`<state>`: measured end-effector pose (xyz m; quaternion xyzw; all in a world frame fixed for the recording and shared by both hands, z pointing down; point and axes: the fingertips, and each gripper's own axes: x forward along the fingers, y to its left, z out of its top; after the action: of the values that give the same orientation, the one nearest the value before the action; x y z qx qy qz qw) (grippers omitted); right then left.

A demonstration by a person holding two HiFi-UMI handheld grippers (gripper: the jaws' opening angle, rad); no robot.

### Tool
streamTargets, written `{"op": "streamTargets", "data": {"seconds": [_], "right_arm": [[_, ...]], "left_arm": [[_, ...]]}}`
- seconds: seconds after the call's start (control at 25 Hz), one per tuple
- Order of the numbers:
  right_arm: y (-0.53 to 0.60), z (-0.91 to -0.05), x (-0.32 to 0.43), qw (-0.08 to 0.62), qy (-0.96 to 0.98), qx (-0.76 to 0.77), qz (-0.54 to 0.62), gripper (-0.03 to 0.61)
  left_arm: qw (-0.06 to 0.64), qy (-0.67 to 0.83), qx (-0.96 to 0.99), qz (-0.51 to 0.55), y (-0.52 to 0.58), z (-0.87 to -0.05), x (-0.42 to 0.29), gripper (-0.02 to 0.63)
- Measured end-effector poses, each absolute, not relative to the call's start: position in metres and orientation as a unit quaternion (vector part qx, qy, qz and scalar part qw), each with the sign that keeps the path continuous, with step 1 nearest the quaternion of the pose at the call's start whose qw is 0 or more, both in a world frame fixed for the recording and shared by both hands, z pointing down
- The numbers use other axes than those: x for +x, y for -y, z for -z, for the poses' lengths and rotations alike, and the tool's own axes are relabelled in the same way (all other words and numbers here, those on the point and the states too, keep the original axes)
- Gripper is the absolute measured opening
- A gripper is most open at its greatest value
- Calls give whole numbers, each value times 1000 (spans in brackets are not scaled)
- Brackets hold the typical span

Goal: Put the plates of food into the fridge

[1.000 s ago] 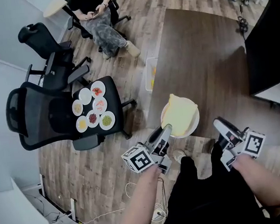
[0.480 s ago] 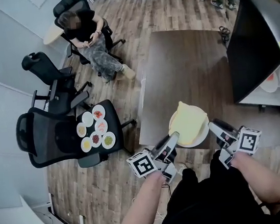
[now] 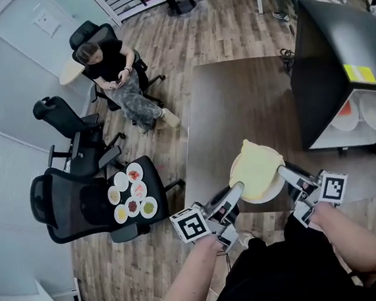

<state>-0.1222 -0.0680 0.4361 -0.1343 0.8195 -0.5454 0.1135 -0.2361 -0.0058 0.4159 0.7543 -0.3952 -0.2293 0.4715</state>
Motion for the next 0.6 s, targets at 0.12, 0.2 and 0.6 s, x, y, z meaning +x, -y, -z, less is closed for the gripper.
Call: {"op": "streamTargets", "data": {"seconds": [0.12,0.2,0.6], "right_arm": [[74,-429,-115,139,-818,-131,542,256],[77,-424,-110,156,-815,-126,543,256],[97,-401,-89,174,-809,-113,550,255]], "left_arm": [[487,388,749,227,10,-418,-229,114],[485,387,756,209,16,-417,-224,114],[481,354,782,176,43,-392,-178,114]]}}
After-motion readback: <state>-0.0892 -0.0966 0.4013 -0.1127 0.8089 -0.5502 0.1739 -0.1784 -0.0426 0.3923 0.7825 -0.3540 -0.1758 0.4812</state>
